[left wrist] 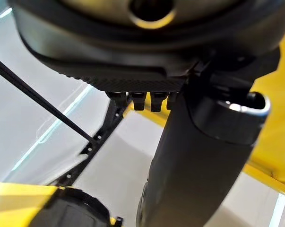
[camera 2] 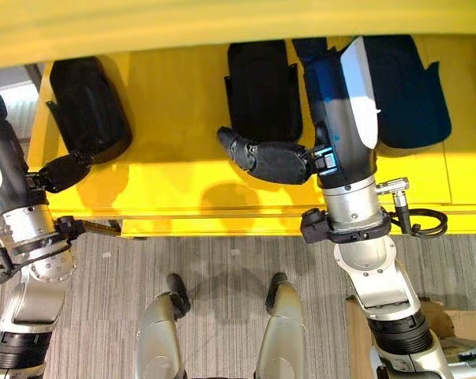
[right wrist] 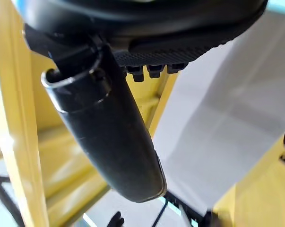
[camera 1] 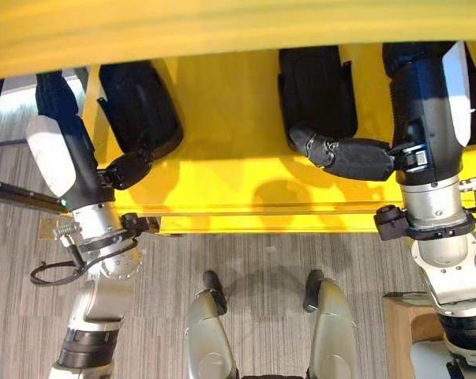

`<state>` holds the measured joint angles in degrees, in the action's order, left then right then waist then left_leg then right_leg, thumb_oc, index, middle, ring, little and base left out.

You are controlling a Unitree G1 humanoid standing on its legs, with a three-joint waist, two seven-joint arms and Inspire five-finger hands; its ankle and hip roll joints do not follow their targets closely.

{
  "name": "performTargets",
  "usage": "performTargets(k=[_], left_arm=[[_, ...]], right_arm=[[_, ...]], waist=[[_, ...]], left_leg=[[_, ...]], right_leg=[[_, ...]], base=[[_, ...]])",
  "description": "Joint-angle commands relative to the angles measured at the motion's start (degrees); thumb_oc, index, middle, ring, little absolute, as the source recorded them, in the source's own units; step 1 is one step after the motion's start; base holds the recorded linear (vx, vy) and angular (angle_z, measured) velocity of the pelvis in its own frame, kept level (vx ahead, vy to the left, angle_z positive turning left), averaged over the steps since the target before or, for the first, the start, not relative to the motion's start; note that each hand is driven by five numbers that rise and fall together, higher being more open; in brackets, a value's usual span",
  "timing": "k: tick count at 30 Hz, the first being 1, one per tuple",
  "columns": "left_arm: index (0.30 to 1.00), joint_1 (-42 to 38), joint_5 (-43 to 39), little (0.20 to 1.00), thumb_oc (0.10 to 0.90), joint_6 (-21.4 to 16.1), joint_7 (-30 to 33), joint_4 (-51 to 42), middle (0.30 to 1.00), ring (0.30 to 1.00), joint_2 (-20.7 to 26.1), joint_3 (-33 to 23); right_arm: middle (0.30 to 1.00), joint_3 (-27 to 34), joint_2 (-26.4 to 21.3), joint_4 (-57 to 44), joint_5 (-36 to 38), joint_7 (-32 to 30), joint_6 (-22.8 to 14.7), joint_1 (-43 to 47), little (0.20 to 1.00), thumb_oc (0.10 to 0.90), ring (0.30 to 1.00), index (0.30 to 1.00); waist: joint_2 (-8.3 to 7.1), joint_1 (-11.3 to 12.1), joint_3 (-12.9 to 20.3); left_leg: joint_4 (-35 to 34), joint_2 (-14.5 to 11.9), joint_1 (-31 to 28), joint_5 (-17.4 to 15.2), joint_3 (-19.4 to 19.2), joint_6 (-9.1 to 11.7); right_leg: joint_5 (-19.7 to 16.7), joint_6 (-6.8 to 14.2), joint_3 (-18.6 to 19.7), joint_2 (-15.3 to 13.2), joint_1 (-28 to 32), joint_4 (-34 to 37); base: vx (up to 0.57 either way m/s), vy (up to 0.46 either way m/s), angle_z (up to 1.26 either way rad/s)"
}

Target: Move parts from the plastic box to the shelf.

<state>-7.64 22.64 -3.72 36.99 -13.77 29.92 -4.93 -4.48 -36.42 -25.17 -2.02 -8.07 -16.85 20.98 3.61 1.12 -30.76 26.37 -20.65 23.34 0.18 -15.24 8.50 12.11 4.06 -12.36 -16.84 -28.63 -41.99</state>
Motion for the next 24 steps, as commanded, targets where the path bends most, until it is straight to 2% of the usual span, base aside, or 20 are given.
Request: performTargets(k=[1, 7, 9, 11, 13, 20, 23, 24], left_arm=[[1.0, -0.81, -3.62, 1.0, 0.9, -8.3, -2.21, -9.48, 1.0, 1.0, 3.16, -5.08], [1.0, 4.42, -8.25, 1.0, 0.9, -10.43, -9.0, -11.13, 1.0, 1.0, 3.44, -5.09], [1.0, 6.67, -13.23, 1.0, 0.9, -13.25, -13.06, -11.98, 1.0, 1.0, 4.01, -4.48], [1.0, 8.18, -17.81, 1.0, 0.9, -15.21, -16.99, -13.16, 1.0, 1.0, 3.64, -3.52], [1.0, 8.9, -18.65, 1.0, 0.9, -16.66, -17.64, -13.59, 1.0, 1.0, 3.65, -2.44], [1.0, 9.74, -18.71, 1.0, 0.9, -15.91, -13.98, -12.62, 1.0, 1.0, 3.85, -1.06], [1.0, 10.3, -18.45, 1.0, 0.9, -16.74, -12.23, -12.22, 1.0, 1.0, 3.6, -1.28], [1.0, 10.34, -19.9, 1.0, 0.9, -17.76, -12.8, -12.03, 1.0, 1.0, 3.2, -0.85]], right_arm=[[1.0, 0.31, 2.11, -10.43, 1.47, 2.12, -1.64, 6.37, 1.0, 0.9, 1.0, 1.0], [1.0, -2.5, 1.84, -10.03, 5.82, 7.14, 2.78, 6.3, 1.0, 0.9, 1.0, 1.0], [1.0, -4.17, 1.99, -10.03, 8.99, 9.6, 6.97, 6.26, 1.0, 0.9, 1.0, 1.0], [1.0, -6.15, 2.09, -9.55, 8.93, 9.51, 10.69, 6.67, 1.0, 0.9, 1.0, 1.0], [1.0, -7.73, 2.54, -8.86, 9.13, 7.95, 10.87, 7.43, 1.0, 0.9, 1.0, 1.0], [1.0, -10.4, 4.6, -5.98, 6.76, 3.19, 12.51, 10.62, 1.0, 0.9, 1.0, 1.0], [1.0, -11.13, 5.49, -4.44, 5.7, 0.91, 15.63, 11.45, 1.0, 0.9, 1.0, 1.0], [1.0, -10.65, 5.87, -3.84, 4.86, -2.47, 19.05, 11.02, 1.0, 0.9, 1.0, 1.0]], waist=[[-1.95, 0.48, 0.96], [-1.39, 2.81, 0.96], [-1.39, 3.97, 0.96], [-1.26, 4.9, 0.96], [-1.19, 5.53, 0.96], [-0.47, 7.0, 0.96], [0.34, 7.49, 0.96], [0.48, 6.57, 0.96]], left_leg=[[0.15, 3.74, -1.53, -6.24, -1.84, -2.27], [-0.62, 3.64, -1.17, -5.34, -1.53, -2.18], [-0.98, 3.52, -0.77, -4.86, -1.18, -2.11], [-1.32, 3.28, -0.55, -4.31, -1.13, -2.05], [-1.77, 3.15, -0.57, -3.93, -1.02, -1.91], [-3.13, 2.88, -0.31, -2.0, -0.09, -1.46], [-5.23, 2.08, -0.73, 0.12, -0.99, -0.87], [-5.23, 0.57, -1.67, 1.32, -3.86, 0.47]], right_leg=[[7.53, 1.0, -4.94, 0.44, 5.31, -1.15], [7.73, 1.01, -7.39, -0.78, 5.48, -1.49], [8.03, 0.95, -8.65, -1.21, 5.39, -2.01], [8.17, 0.81, -9.62, -1.47, 5.4, -2.28], [8.32, 0.71, -10.3, -1.58, 5.48, -2.59], [10.17, -0.27, -11.4, -1.36, 5.25, -5.35], [11.52, -0.79, -12.8, -1.64, 5.62, -6.64], [11.88, -0.52, -13.53, -1.67, 6.93, -6.17]], base=[[-0.03, -0.048, 0.11], [-0.02, -0.041, 0.16], [-0.03, -0.081, 0.15], [-0.02, -0.078, 0.23], [-0.01, -0.069, 0.19], [0.01, -0.058, 0.14], [0.05, -0.095, 0.24], [0.07, -0.144, 0.27]])
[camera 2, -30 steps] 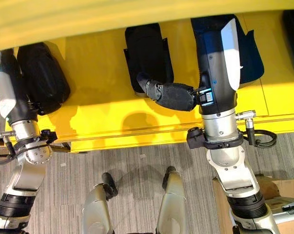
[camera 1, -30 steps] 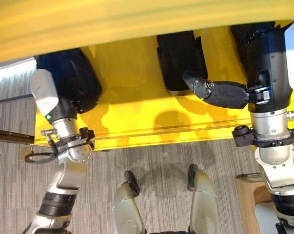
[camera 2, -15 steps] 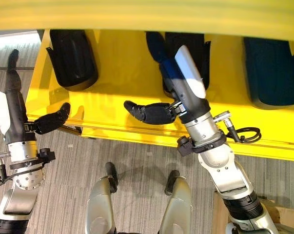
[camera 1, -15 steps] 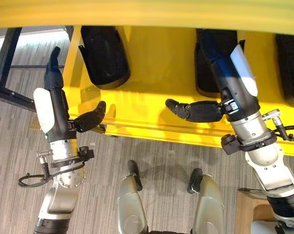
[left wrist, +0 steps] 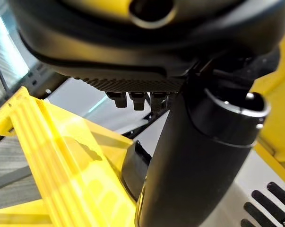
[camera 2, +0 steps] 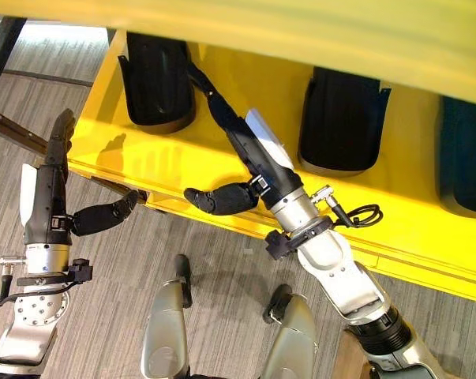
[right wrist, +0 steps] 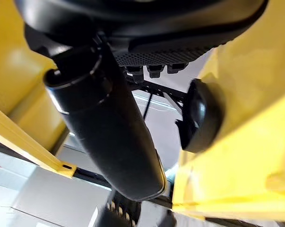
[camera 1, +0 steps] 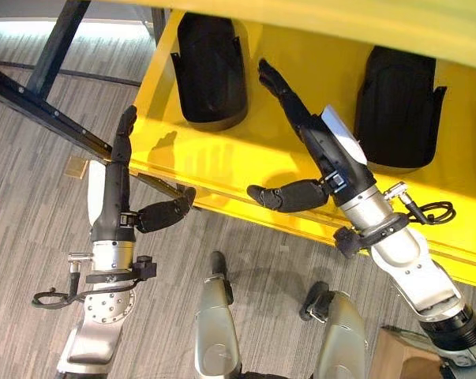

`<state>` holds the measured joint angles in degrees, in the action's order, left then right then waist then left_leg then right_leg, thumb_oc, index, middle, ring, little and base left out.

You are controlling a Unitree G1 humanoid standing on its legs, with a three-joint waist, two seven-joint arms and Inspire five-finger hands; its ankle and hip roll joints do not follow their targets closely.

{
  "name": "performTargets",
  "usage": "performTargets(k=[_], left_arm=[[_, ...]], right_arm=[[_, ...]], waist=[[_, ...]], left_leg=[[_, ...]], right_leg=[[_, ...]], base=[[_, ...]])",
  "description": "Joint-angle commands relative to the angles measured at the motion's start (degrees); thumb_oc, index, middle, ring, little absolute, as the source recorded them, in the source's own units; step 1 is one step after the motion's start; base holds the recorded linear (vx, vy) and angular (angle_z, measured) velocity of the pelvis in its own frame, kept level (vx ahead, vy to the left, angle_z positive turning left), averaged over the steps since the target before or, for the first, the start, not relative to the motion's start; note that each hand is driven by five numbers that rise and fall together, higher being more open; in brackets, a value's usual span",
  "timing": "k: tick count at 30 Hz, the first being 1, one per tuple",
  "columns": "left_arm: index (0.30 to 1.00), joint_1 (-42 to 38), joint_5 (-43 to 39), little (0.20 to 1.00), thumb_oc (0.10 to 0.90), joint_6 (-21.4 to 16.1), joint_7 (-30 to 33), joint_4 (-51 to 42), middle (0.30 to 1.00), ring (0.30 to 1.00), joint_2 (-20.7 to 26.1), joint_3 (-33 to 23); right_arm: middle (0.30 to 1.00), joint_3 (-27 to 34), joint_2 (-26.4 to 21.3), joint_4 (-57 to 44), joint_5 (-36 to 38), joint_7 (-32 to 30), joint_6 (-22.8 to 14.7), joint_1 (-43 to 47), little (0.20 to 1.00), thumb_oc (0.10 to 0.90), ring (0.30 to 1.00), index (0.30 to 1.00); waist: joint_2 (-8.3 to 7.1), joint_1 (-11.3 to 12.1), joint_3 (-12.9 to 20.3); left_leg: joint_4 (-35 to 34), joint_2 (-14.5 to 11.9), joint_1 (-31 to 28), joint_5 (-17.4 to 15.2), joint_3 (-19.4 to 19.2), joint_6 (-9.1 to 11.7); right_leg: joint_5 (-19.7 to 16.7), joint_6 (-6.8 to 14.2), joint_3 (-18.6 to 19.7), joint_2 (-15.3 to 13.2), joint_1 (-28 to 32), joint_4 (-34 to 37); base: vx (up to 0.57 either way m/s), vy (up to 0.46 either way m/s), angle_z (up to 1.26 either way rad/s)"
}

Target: Move parts from the plastic box to the shelf.

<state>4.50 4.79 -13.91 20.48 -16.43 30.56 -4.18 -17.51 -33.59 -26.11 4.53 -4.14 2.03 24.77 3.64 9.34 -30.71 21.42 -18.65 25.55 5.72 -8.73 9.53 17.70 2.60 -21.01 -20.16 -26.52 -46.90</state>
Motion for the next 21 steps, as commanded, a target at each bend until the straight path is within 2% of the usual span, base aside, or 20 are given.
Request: performTargets(k=[1, 2, 4, 5, 7, 9, 11, 12, 13, 14, 17, 19, 21], left_arm=[[1.0, -1.82, -2.57, 1.0, 0.9, -7.66, 3.63, -9.36, 1.0, 1.0, 2.49, -1.6], [1.0, -1.96, -4.38, 1.0, 0.9, -8.68, 4.63, -9.39, 1.0, 1.0, 2.34, -1.69], [1.0, -1.9, -4.1, 1.0, 0.9, -9.05, 5.06, -9.43, 1.0, 1.0, 2.44, -1.75], [1.0, -1.06, -3.32, 1.0, 0.9, -10.09, 6.16, -9.76, 1.0, 1.0, 2.07, -2.4], [1.0, 0.02, -4.42, 1.0, 0.9, -9.65, 6.42, -10.14, 1.0, 1.0, 1.31, -3.41], [1.0, -1.0, -4.07, 1.0, 0.9, -9.17, 5.58, -10.31, 1.0, 1.0, 1.12, -3.69], [1.0, -2.68, -4.79, 1.0, 0.9, -6.96, 4.52, -10.07, 1.0, 1.0, 1.45, -3.02], [1.0, -3.46, -5.26, 1.0, 0.9, -5.82, 4.28, -9.8, 1.0, 1.0, 1.71, -2.37], [1.0, -3.78, -5.31, 1.0, 0.9, -5.61, 4.35, -9.7, 1.0, 1.0, 1.79, -2.12], [1.0, -4.29, -5.04, 1.0, 0.9, -5.28, 4.73, -9.6, 1.0, 1.0, 1.97, -1.72], [1.0, -5.97, -5.34, 1.0, 0.9, -3.93, 4.54, -9.26, 1.0, 1.0, 2.22, -1.04], [1.0, -7.49, -5.92, 1.0, 0.9, -1.77, 3.09, -9.54, 1.0, 1.0, 2.2, -0.63], [1.0, -8.05, -5.91, 1.0, 0.9, -0.91, 2.36, -9.79, 1.0, 1.0, 2.14, -0.5]], right_arm=[[1.0, 2.47, 3.1, -2.95, -1.09, -7.06, 0.42, 7.18, 1.0, 0.9, 1.0, 1.0], [1.0, 3.24, 2.97, -2.75, -0.58, -9.93, -0.29, 6.69, 1.0, 0.9, 1.0, 1.0], [1.0, 3.36, 3.01, -2.69, -0.72, -10.09, -0.56, 6.56, 1.0, 0.9, 1.0, 1.0], [1.0, 3.85, 3.64, -1.66, 0.32, -8.35, 0.01, 6.78, 1.0, 0.9, 1.0, 1.0], [1.0, 3.72, 3.49, -0.82, 1.64, -4.31, 1.93, 9.25, 1.0, 0.9, 1.0, 1.0], [1.0, 3.78, 2.83, -1.96, 0.05, -4.15, 4.1, 10.36, 1.0, 0.9, 1.0, 1.0], [1.0, 3.68, 2.96, -2.53, 0.73, -6.85, 6.43, 10.49, 1.0, 0.9, 1.0, 1.0], [1.0, 3.46, 3.03, -2.56, 1.42, -8.88, 7.77, 10.27, 1.0, 0.9, 1.0, 1.0], [1.0, 3.48, 3.11, -2.42, 2.11, -10.04, 7.82, 10.22, 1.0, 0.9, 1.0, 1.0], [1.0, 3.46, 3.15, -1.86, 2.41, -11.02, 7.18, 10.15, 1.0, 0.9, 1.0, 1.0], [1.0, 4.0, 3.76, -0.94, -2.57, -8.91, 5.09, 9.96, 1.0, 0.9, 1.0, 1.0], [1.0, 4.22, 4.41, -2.19, -10.31, -7.35, 5.64, 10.45, 1.0, 0.9, 1.0, 1.0], [1.0, 4.14, 4.47, -2.56, -15.54, -6.29, 5.73, 10.97, 1.0, 0.9, 1.0, 1.0]], waist=[[0.54, -1.81, 0.92], [0.44, -2.78, 0.92], [0.31, -2.84, 0.92], [-0.18, -2.5, 0.92], [-1.82, -2.64, 0.92], [-2.17, -3.25, 0.93], [-1.89, -4.25, 0.99], [-1.68, -4.53, 0.92], [-1.64, -4.63, 0.95], [-1.33, -4.87, 0.92], [-0.46, -5.21, 0.92], [-0.13, -5.26, 0.92], [-0.12, -5.12, 0.92]], left_leg=[[-0.46, -1.75, -3.96, -3.91, -11.04, -0.68], [0.13, -3.7, -4.98, -3.03, -12.36, 0.0], [0.55, -3.91, -4.81, -2.85, -12.05, 0.19], [3.96, -5.09, -4.73, -2.2, -8.15, 0.09], [11.83, -5.9, -4.72, -6.7, -4.08, -1.5], [11.58, -5.2, -6.24, -11.57, -5.3, -3.1], [9.32, -5.04, -7.71, -11.94, -7.37, -3.18], [8.64, -4.73, -7.88, -11.08, -7.93, -3.34], [8.83, -4.22, -8.2, -11.89, -7.05, -2.64], [8.7, -4.08, -7.51, -11.08, -7.39, -3.1], [8.02, -2.38, -7.09, -12.68, -6.78, -3.4], [7.24, -0.83, -7.48, -14.59, -6.7, -3.97], [7.11, -0.45, -7.57, -14.81, -6.66, -4.04]], right_leg=[[6.03, 0.8, -5.22, 1.64, 4.89, -1.03], [6.42, 1.27, -5.37, 0.83, 4.73, -1.34], [6.7, 1.26, -5.24, 0.64, 4.41, -1.82], [6.82, 1.01, -3.08, 0.21, 2.77, -3.3], [6.67, 0.45, 1.25, -1.39, -0.87, -6.09], [6.25, 1.52, 2.93, -3.46, -1.84, -6.82], [5.26, 2.39, 3.28, -4.64, -1.1, -6.04], [4.05, 2.36, 3.54, -4.54, -0.5, -4.79], [4.44, 3.06, 4.47, -4.32, 0.13, -4.41], [3.21, 2.79, 4.6, -4.01, 0.08, -3.39], [1.34, 4.28, 5.93, -4.16, 0.31, -1.31], [-0.39, 5.71, 6.8, -4.85, 0.79, 0.74], [-0.9, 6.07, 6.86, -5.13, 1.12, 1.44]], base=[[0.04, -0.118, 0.74], [-0.03, -0.006, 0.79], [-0.02, 0.039, 0.68], [-0.03, 0.179, 0.51], [-0.02, 0.387, -0.2], [0.02, 0.398, -0.67], [0.06, 0.331, -0.25], [0.12, 0.243, 0.07], [0.01, 0.154, 0.09], [0.03, 0.147, 0.04], [0.0, 0.154, 0.05], [0.02, 0.132, 0.07], [0.01, 0.065, 0.09]])
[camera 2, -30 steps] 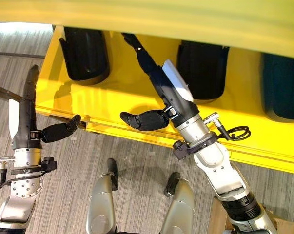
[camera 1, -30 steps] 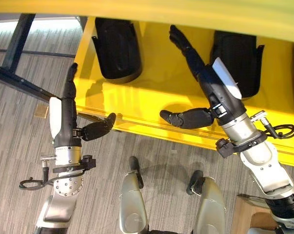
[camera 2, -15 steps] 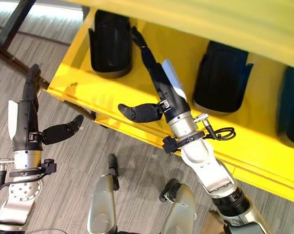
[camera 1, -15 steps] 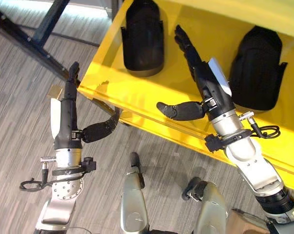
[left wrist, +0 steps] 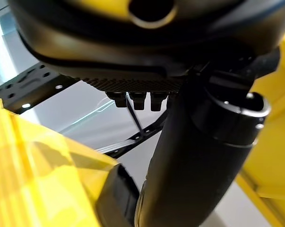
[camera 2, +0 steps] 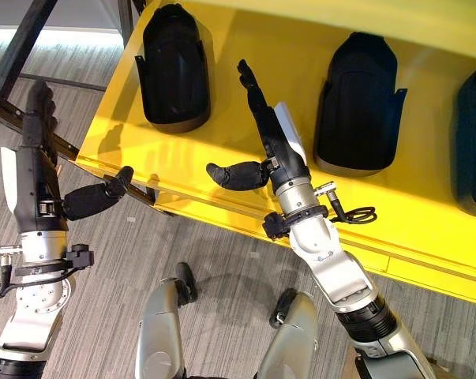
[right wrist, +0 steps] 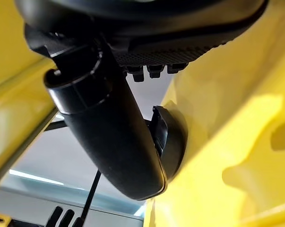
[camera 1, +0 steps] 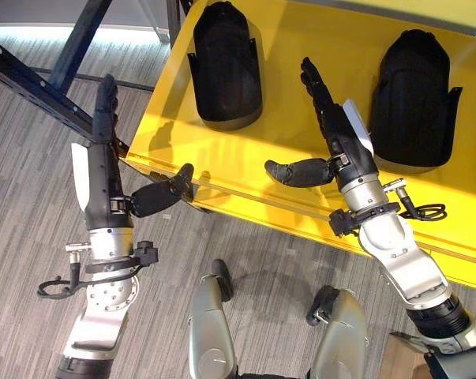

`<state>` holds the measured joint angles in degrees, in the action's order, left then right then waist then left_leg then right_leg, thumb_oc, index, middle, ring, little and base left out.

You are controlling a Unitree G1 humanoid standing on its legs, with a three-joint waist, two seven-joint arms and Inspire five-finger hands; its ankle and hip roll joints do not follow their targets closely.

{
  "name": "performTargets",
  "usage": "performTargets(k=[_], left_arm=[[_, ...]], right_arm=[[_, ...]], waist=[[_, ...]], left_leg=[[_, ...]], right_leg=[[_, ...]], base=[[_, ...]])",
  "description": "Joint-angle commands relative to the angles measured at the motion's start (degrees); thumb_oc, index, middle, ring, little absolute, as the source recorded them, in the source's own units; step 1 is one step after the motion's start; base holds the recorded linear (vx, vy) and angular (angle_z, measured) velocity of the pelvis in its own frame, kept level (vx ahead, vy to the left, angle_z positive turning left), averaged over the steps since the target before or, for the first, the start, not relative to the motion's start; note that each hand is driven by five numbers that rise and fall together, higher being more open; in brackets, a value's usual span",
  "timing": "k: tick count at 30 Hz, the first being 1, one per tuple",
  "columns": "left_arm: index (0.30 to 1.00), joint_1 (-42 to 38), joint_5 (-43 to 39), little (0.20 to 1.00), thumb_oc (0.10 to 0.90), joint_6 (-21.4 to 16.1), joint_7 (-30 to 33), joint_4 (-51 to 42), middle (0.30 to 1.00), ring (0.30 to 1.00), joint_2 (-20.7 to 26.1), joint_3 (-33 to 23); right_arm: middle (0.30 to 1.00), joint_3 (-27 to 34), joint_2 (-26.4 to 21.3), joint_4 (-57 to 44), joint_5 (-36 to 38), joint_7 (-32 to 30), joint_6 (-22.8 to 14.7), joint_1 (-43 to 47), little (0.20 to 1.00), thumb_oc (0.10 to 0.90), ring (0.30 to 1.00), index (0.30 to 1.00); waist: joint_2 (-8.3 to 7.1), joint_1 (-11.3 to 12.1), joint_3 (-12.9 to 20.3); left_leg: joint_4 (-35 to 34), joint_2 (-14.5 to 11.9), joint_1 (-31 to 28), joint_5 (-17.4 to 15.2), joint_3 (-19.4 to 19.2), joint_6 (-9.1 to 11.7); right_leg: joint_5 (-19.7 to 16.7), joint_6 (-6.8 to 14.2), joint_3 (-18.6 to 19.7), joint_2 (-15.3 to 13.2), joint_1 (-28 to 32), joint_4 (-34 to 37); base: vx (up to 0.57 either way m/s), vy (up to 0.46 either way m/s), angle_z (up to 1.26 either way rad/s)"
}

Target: Move parts from the plastic box to the shelf.

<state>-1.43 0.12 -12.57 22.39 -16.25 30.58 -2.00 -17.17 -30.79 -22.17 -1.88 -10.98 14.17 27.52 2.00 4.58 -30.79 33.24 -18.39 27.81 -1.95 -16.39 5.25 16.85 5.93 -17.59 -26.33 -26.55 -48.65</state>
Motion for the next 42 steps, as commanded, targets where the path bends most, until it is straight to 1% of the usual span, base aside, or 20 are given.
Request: performTargets(k=[1, 3, 5, 7, 8, 12, 14, 19, 21, 22, 24, 25, 26, 27, 29, 30, 33, 35, 37, 42], left_arm=[[1.0, -2.26, -1.55, 1.0, 0.9, -2.01, -0.05, -10.12, 1.0, 1.0, 2.13, -2.68], [1.0, -2.53, -2.35, 1.0, 0.9, -1.66, -1.44, -10.38, 1.0, 1.0, 2.25, -2.73], [1.0, -2.69, -2.55, 1.0, 0.9, -0.77, -4.16, -11.11, 1.0, 1.0, 2.46, -3.28], [1.0, -2.63, -2.92, 1.0, 0.9, -0.45, -5.47, -11.38, 1.0, 1.0, 2.46, -3.54], [1.0, -2.46, -3.25, 1.0, 0.9, -0.1, -7.35, -11.7, 1.0, 1.0, 2.55, -3.88], [1.0, -1.47, -3.67, 1.0, 0.9, -0.09, -9.57, -12.25, 1.0, 1.0, 2.69, -4.58], [1.0, -1.14, -3.75, 1.0, 0.9, 0.2, -9.79, -12.23, 1.0, 1.0, 2.9, -4.7], [1.0, -0.93, -3.21, 1.0, 0.9, -0.02, -10.51, -11.83, 1.0, 1.0, 3.02, -4.57], [1.0, -0.87, -3.21, 1.0, 0.9, -0.14, -10.52, -11.68, 1.0, 1.0, 3.14, -4.55], [1.0, -0.82, -3.48, 1.0, 0.9, 0.23, -10.89, -11.62, 1.0, 1.0, 3.18, -4.68], [1.0, -0.84, -3.53, 1.0, 0.9, 0.28, -11.12, -11.28, 1.0, 1.0, 3.25, -4.74], [1.0, -0.88, -3.37, 1.0, 0.9, 0.46, -11.23, -10.94, 1.0, 1.0, 3.27, -4.51], [1.0, -1.0, -3.24, 1.0, 0.9, 0.64, -11.2, -10.86, 1.0, 1.0, 3.26, -4.32], [1.0, -1.12, -3.07, 1.0, 0.9, 0.9, -11.11, -10.78, 1.0, 1.0, 3.28, -4.13], [1.0, -1.19, -3.01, 1.0, 0.9, 1.28, -11.21, -10.76, 1.0, 1.0, 3.33, -4.03], [1.0, -1.23, -2.84, 1.0, 0.9, 1.29, -11.22, -10.65, 1.0, 1.0, 3.25, -3.98], [1.0, -1.7, -2.27, 1.0, 0.9, 1.5, -10.82, -10.04, 1.0, 1.0, 3.08, -3.32], [1.0, -2.08, -1.89, 1.0, 0.9, 1.68, -10.41, -9.89, 1.0, 1.0, 2.89, -2.84], [1.0, -2.72, -1.83, 1.0, 0.9, 2.78, -10.04, -9.83, 1.0, 1.0, 2.88, -2.44], [1.0, -3.59, -1.31, 1.0, 0.9, 2.96, -10.09, -9.24, 1.0, 1.0, 2.77, -1.96]], right_arm=[[1.0, 3.75, 1.38, -6.45, -11.49, 1.13, -6.41, 8.91, 1.0, 0.9, 1.0, 1.0], [1.0, 3.83, 0.35, -5.82, -14.68, 2.48, -7.3, 11.23, 1.0, 0.9, 1.0, 1.0], [1.0, 4.5, -1.44, -5.81, -20.22, 5.15, -8.05, 13.91, 1.0, 0.9, 1.0, 1.0], [1.0, 4.45, -2.33, -5.67, -22.09, 6.54, -7.74, 15.49, 1.0, 0.9, 1.0, 1.0], [1.0, 4.4, -3.77, -5.62, -23.37, 8.6, -7.61, 17.48, 1.0, 0.9, 1.0, 1.0], [1.0, 3.57, -5.96, -5.28, -25.83, 11.44, -6.45, 20.7, 1.0, 0.9, 1.0, 1.0], [1.0, 2.32, -6.69, -4.34, -26.38, 13.26, -4.43, 22.25, 1.0, 0.9, 1.0, 1.0], [1.0, -0.28, -6.4, -1.73, -28.18, 15.09, -2.19, 24.16, 1.0, 0.9, 1.0, 1.0], [1.0, -1.15, -6.22, -0.68, -27.81, 15.97, -0.17, 24.5, 1.0, 0.9, 1.0, 1.0], [1.0, -2.06, -5.91, 0.53, -27.89, 16.61, 1.87, 24.64, 1.0, 0.9, 1.0, 1.0], [1.0, -3.19, -5.56, 2.11, -27.19, 16.28, 3.84, 24.77, 1.0, 0.9, 1.0, 1.0], [1.0, -3.84, -5.07, 2.69, -27.3, 15.8, 6.63, 24.34, 1.0, 0.9, 1.0, 1.0], [1.0, -4.22, -4.73, 3.42, -27.15, 15.24, 8.1, 24.14, 1.0, 0.9, 1.0, 1.0], [1.0, -4.85, -4.14, 5.26, -26.49, 12.88, 10.0, 23.78, 1.0, 0.9, 1.0, 1.0], [1.0, -5.15, -3.52, 7.44, -25.95, 10.77, 11.01, 23.19, 1.0, 0.9, 1.0, 1.0], [1.0, -5.07, -3.01, 8.62, -25.93, 9.78, 11.16, 22.79, 1.0, 0.9, 1.0, 1.0], [1.0, -5.1, -1.42, 11.55, -26.58, 7.08, 9.32, 21.76, 1.0, 0.9, 1.0, 1.0], [1.0, -4.94, -0.63, 12.34, -27.5, 6.3, 9.56, 21.47, 1.0, 0.9, 1.0, 1.0], [1.0, -5.12, 0.42, 13.87, -27.91, 5.97, 9.53, 21.56, 1.0, 0.9, 1.0, 1.0], [1.0, -5.68, 1.55, 15.77, -30.77, 5.96, 9.46, 22.22, 1.0, 0.9, 1.0, 1.0]], waist=[[1.56, -0.14, 1.0], [1.7, 0.55, 1.0], [1.54, 1.81, 1.0], [1.44, 2.39, 1.0], [1.19, 3.35, 1.0], [0.8, 4.88, 1.0], [0.63, 5.6, 1.0], [0.21, 6.39, 1.0], [0.13, 6.67, 1.0], [0.07, 6.9, 1.0], [-0.06, 7.04, 1.0], [-0.15, 7.04, 1.0], [-0.2, 7.07, 1.0], [-0.23, 7.04, 1.0], [-0.25, 7.01, 1.0], [-0.26, 6.94, 1.0], [-0.05, 6.6, 1.0], [0.14, 6.46, 1.0], [0.34, 6.36, 1.0], [0.66, 6.47, 1.0]], left_leg=[[-4.74, -0.4, -9.91, -7.26, 1.06, 0.19], [-4.8, 0.23, -9.97, -7.41, 1.35, 0.1], [-4.5, 0.61, -9.79, -7.47, 1.78, 0.2], [-4.46, 0.74, -9.75, -7.47, 1.97, 0.27], [-4.73, 0.74, -9.61, -6.87, 2.2, 0.46], [-3.88, 0.6, -9.16, -7.26, 2.85, 0.89], [-3.46, 0.47, -8.73, -7.29, 3.15, 1.1], [-3.11, 0.33, -8.07, -7.17, 3.44, 1.15], [-3.21, 0.35, -7.98, -7.02, 3.47, 1.24], [-3.39, 0.42, -8.01, -6.9, 3.48, 1.25], [-3.51, 0.4, -7.9, -6.77, 3.55, 1.31], [-3.53, 0.29, -7.69, -6.66, 3.54, 1.34], [-3.52, 0.23, -7.63, -6.61, 3.51, 1.31], [-3.52, 0.19, -7.4, -6.58, 3.51, 1.24], [-3.53, 0.18, -7.23, -6.53, 3.56, 1.27], [-3.57, 0.17, -7.15, -6.52, 3.56, 1.29], [-3.58, 0.13, -6.96, -6.46, 3.56, 1.21], [-3.45, 0.19, -6.84, -6.57, 3.51, 1.07], [-3.49, 0.34, -6.95, -6.66, 3.54, 0.99], [-3.73, 0.33, -6.96, -6.22, 3.57, 0.83]], right_leg=[[-0.25, 2.88, 3.52, 0.92, 1.45, 3.62], [-0.79, 3.38, 3.34, 0.53, 2.4, 4.61], [-1.38, 3.95, 2.57, -0.29, 3.66, 5.45], [-1.63, 4.12, 2.14, -0.47, 4.34, 6.07], [-2.36, 4.25, 1.53, -0.78, 5.08, 6.98], [-2.23, 4.63, 0.83, -1.21, 6.2, 7.43], [-2.13, 4.66, 0.42, -1.41, 6.44, 7.29], [-2.09, 4.69, -0.08, -1.65, 6.68, 7.33], [-2.1, 4.67, -0.36, -1.65, 6.93, 7.52], [-2.08, 4.67, -0.57, -1.64, 7.15, 7.62], [-2.09, 4.73, -0.74, -1.7, 7.21, 7.7], [-2.11, 4.78, -0.87, -1.79, 7.05, 7.57], [-2.13, 4.79, -0.91, -1.85, 7.02, 7.55], [-2.15, 4.75, -0.84, -1.87, 6.8, 7.51], [-2.13, 4.76, -0.86, -1.9, 6.57, 7.36], [-2.13, 4.76, -0.9, -1.92, 6.45, 7.33], [-2.19, 4.75, -0.71, -1.85, 6.03, 7.17], [-2.12, 4.71, -0.43, -1.9, 5.63, 6.85], [-2.02, 4.73, -0.21, -1.93, 5.42, 6.62], [-2.37, 4.55, -0.2, -2.21, 5.18, 6.59]], base=[[0.02, 0.054, 0.08], [0.02, 0.016, 0.09], [0.02, -0.034, 0.14], [0.01, -0.041, 0.11], [0.02, -0.067, 0.1], [0.01, -0.036, 0.12], [0.0, -0.011, 0.05], [0.01, -0.008, 0.05], [0.0, 0.001, 0.02], [0.01, 0.001, 0.05], [0.01, -0.004, 0.05], [0.0, -0.009, 0.05], [0.0, -0.013, 0.05], [0.0, -0.009, 0.05], [-0.01, -0.007, 0.04], [0.0, 0.0, 0.0], [0.0, 0.001, 0.01], [0.0, 0.0, 0.0], [0.0, 0.0, 0.0], [0.0, 0.0, 0.0]])
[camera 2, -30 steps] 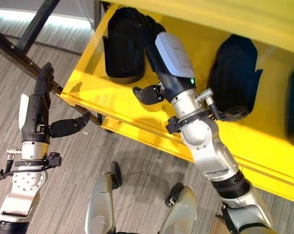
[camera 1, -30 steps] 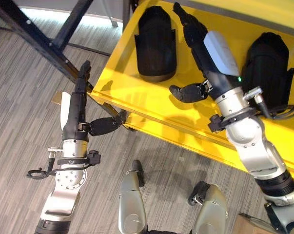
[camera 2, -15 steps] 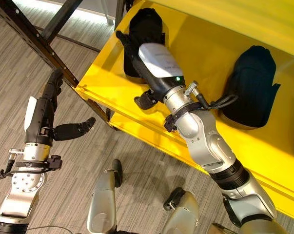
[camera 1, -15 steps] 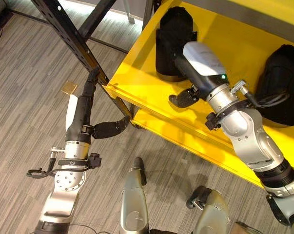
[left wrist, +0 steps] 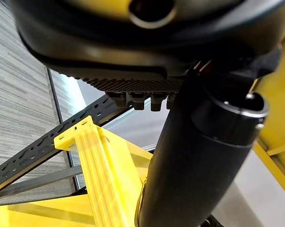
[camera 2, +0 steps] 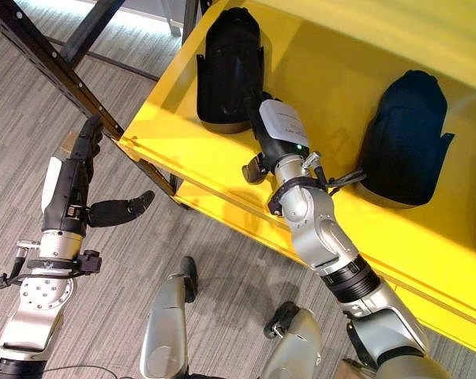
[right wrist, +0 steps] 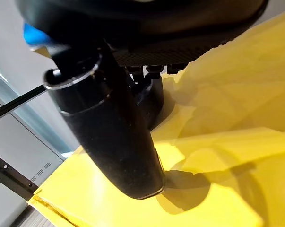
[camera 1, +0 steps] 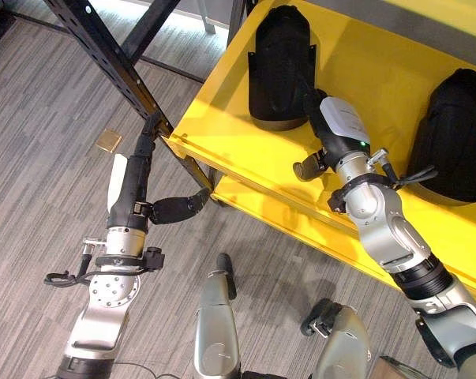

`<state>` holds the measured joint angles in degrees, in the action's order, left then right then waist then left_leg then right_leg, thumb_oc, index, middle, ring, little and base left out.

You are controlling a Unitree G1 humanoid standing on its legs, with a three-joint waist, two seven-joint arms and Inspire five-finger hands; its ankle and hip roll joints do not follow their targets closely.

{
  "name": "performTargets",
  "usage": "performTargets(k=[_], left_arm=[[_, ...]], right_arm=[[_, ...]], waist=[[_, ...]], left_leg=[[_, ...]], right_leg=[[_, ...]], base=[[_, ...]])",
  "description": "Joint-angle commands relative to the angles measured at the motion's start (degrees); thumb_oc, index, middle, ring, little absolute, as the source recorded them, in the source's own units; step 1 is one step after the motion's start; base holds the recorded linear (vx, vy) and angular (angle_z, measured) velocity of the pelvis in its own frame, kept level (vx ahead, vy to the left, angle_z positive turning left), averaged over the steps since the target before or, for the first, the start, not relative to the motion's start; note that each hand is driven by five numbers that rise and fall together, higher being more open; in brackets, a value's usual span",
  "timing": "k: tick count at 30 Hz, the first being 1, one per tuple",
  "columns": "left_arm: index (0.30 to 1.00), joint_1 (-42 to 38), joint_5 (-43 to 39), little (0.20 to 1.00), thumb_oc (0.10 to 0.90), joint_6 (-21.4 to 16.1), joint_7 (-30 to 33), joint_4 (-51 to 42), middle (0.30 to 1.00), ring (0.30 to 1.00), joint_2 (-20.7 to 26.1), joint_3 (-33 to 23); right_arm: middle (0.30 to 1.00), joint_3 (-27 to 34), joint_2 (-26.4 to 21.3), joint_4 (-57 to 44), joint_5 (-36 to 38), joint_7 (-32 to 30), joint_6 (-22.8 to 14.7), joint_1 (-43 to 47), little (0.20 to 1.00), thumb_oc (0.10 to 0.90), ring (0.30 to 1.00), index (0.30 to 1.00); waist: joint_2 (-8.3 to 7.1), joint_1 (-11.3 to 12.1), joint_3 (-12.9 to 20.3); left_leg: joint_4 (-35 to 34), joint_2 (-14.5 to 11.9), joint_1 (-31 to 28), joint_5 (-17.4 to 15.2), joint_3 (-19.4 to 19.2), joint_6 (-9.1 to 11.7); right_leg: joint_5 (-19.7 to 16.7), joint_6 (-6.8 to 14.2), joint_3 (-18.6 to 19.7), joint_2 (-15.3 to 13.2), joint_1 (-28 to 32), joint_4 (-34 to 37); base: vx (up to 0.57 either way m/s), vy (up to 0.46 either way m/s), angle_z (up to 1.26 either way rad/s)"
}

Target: Move parts from the plastic box to the shelf.

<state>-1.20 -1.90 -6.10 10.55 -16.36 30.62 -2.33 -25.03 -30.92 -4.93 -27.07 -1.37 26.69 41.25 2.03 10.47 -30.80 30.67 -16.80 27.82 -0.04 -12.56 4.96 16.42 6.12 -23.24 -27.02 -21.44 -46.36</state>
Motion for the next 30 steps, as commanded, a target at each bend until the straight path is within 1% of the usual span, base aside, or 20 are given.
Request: performTargets(k=[1, 2, 3, 6, 7, 12, 14, 15, 19, 23, 26, 28, 29, 30], left_arm=[[1.0, -3.87, 0.69, 1.0, 0.9, -3.47, 1.75, -9.06, 1.0, 1.0, 2.74, -1.52], [1.0, -4.23, 0.61, 1.0, 0.9, -3.22, 1.8, -8.82, 1.0, 1.0, 2.68, -1.23], [1.0, -4.47, 0.86, 1.0, 0.9, -3.0, 1.95, -8.7, 1.0, 1.0, 2.67, -0.94], [1.0, -4.75, 1.27, 1.0, 0.9, -2.58, 2.07, -8.43, 1.0, 1.0, 2.47, -0.64], [1.0, -4.64, 1.24, 1.0, 0.9, -2.42, 2.06, -8.35, 1.0, 1.0, 2.46, -0.51], [1.0, -4.86, 0.91, 1.0, 0.9, -2.45, 1.23, -8.16, 1.0, 1.0, 2.54, -0.72], [1.0, -4.94, 0.8, 1.0, 0.9, -2.47, 0.99, -8.16, 1.0, 1.0, 2.63, -0.7], [1.0, -5.02, 0.53, 1.0, 0.9, -2.47, 0.73, -8.1, 1.0, 1.0, 2.68, -0.76], [1.0, -4.75, 0.52, 1.0, 0.9, -3.02, -0.04, -7.8, 1.0, 1.0, 2.69, -1.02], [1.0, -4.47, 0.59, 1.0, 0.9, -3.12, -0.47, -7.61, 1.0, 1.0, 2.9, -1.12], [1.0, -4.58, 0.83, 1.0, 0.9, -3.0, -0.58, -7.6, 1.0, 1.0, 2.78, -0.92], [1.0, -4.7, 0.71, 1.0, 0.9, -2.51, -0.99, -7.42, 1.0, 1.0, 2.77, -0.86], [1.0, -4.72, 0.72, 1.0, 0.9, -2.47, -1.01, -7.44, 1.0, 1.0, 2.76, -0.86], [1.0, -4.8, 0.53, 1.0, 0.9, -2.22, -1.11, -7.51, 1.0, 1.0, 2.81, -0.92]], right_arm=[[1.0, 2.06, 1.78, -1.14, -6.13, -3.67, -3.03, 8.57, 1.0, 0.9, 1.0, 1.0], [1.0, 1.77, 2.0, -0.44, -7.96, -4.61, -3.38, 9.16, 1.0, 0.9, 1.0, 1.0], [1.0, 1.54, 2.12, 0.47, -11.24, -5.93, -4.32, 9.64, 1.0, 0.9, 1.0, 1.0], [1.0, 1.7, 2.13, 1.32, -15.06, -8.06, -5.93, 10.27, 1.0, 0.9, 1.0, 1.0], [1.0, 2.11, 1.93, 1.25, -15.59, -7.95, -5.99, 10.48, 1.0, 0.9, 1.0, 1.0], [1.0, 2.52, 1.42, 1.02, -17.0, -5.52, -7.11, 11.2, 1.0, 0.9, 1.0, 1.0], [1.0, 2.37, 1.25, 0.76, -18.32, -2.85, -6.32, 11.55, 1.0, 0.9, 1.0, 1.0], [1.0, 2.04, 1.09, 0.73, -19.16, -0.2, -4.76, 11.73, 1.0, 0.9, 1.0, 1.0], [1.0, 0.16, 0.76, 2.3, -19.34, 2.71, -1.83, 11.89, 1.0, 0.9, 1.0, 1.0], [1.0, -0.77, 0.71, 3.68, -19.73, 1.24, -1.74, 11.01, 1.0, 0.9, 1.0, 1.0], [1.0, -0.67, 0.82, 4.99, -20.51, -1.56, -3.31, 10.76, 1.0, 0.9, 1.0, 1.0], [1.0, -0.23, 0.75, 5.5, -21.2, -4.1, -5.82, 10.71, 1.0, 0.9, 1.0, 1.0], [1.0, -0.21, 0.75, 5.55, -21.21, -4.2, -5.92, 10.68, 1.0, 0.9, 1.0, 1.0], [1.0, 0.11, 0.65, 5.13, -21.84, -4.91, -7.5, 10.78, 1.0, 0.9, 1.0, 1.0]], waist=[[0.63, 0.6, 1.0], [0.76, 0.66, 1.0], [0.82, 0.72, 1.0], [0.98, 0.77, 1.0], [1.04, 0.76, 1.0], [1.11, 0.89, 1.05], [1.08, 0.93, 1.08], [1.01, 0.97, 1.15], [0.84, 1.06, 1.19], [0.66, 1.03, 1.16], [0.52, 0.94, 1.2], [0.55, 0.84, 1.48], [0.55, 0.85, 1.48], [0.57, 0.81, 1.57]], left_leg=[[-0.98, -1.24, -7.14, -8.48, -0.21, 1.24], [-1.15, -1.18, -7.11, -8.16, -0.11, 1.03], [-1.0, -1.14, -7.43, -8.49, -0.03, 1.16], [-1.34, -1.17, -7.47, -7.99, 0.1, 1.04], [-1.05, -1.1, -7.76, -8.45, 0.23, 1.18], [-1.4, -0.95, -7.91, -8.07, 0.28, 0.98], [-1.32, -0.91, -7.88, -8.15, 0.29, 0.99], [-1.29, -0.89, -7.86, -8.18, 0.32, 0.98], [-1.36, -1.01, -8.02, -8.01, 0.32, 1.09], [-1.27, -1.24, -8.11, -7.96, 0.23, 1.07], [-1.1, -1.38, -8.18, -8.05, 0.29, 1.03], [-1.21, -1.34, -8.4, -8.02, 0.38, 1.07], [-1.23, -1.34, -8.41, -8.01, 0.38, 1.07], [-1.22, -1.35, -8.42, -8.04, 0.4, 1.12]], right_leg=[[-1.63, 4.5, 5.48, -1.64, 0.22, 4.08], [-1.92, 4.32, 5.52, -1.59, 0.13, 4.17], [-1.59, 4.47, 5.5, -1.72, 0.4, 3.92], [-2.03, 4.29, 5.47, -1.66, 0.34, 4.05], [-1.58, 4.48, 5.6, -1.86, 0.51, 3.54], [-1.88, 4.32, 5.64, -1.91, 0.38, 3.5], [-1.82, 4.31, 5.64, -1.94, 0.33, 3.42], [-1.81, 4.31, 5.67, -1.93, 0.29, 3.39], [-1.82, 4.28, 5.61, -2.0, 0.41, 3.39], [-1.86, 4.26, 5.53, -2.15, 0.51, 3.25], [-1.83, 4.22, 5.62, -2.18, 0.5, 3.07], [-1.83, 4.23, 5.73, -2.1, 0.6, 3.05], [-1.84, 4.23, 5.73, -2.09, 0.61, 3.06], [-1.86, 4.28, 5.78, -2.1, 0.62, 3.12]], base=[[0.0, 0.0, 0.0], [0.04, -0.002, 0.01], [0.0, 0.0, 0.0], [0.0, 0.0, 0.0], [0.0, 0.0, 0.0], [0.0, 0.0, 0.0], [0.0, 0.0, 0.0], [0.0, 0.0, 0.0], [0.0, 0.0, 0.0], [0.0, 0.0, 0.0], [0.0, 0.0, 0.0], [0.0, 0.0, 0.0], [0.0, 0.0, 0.0], [0.0, 0.0, 0.0]])
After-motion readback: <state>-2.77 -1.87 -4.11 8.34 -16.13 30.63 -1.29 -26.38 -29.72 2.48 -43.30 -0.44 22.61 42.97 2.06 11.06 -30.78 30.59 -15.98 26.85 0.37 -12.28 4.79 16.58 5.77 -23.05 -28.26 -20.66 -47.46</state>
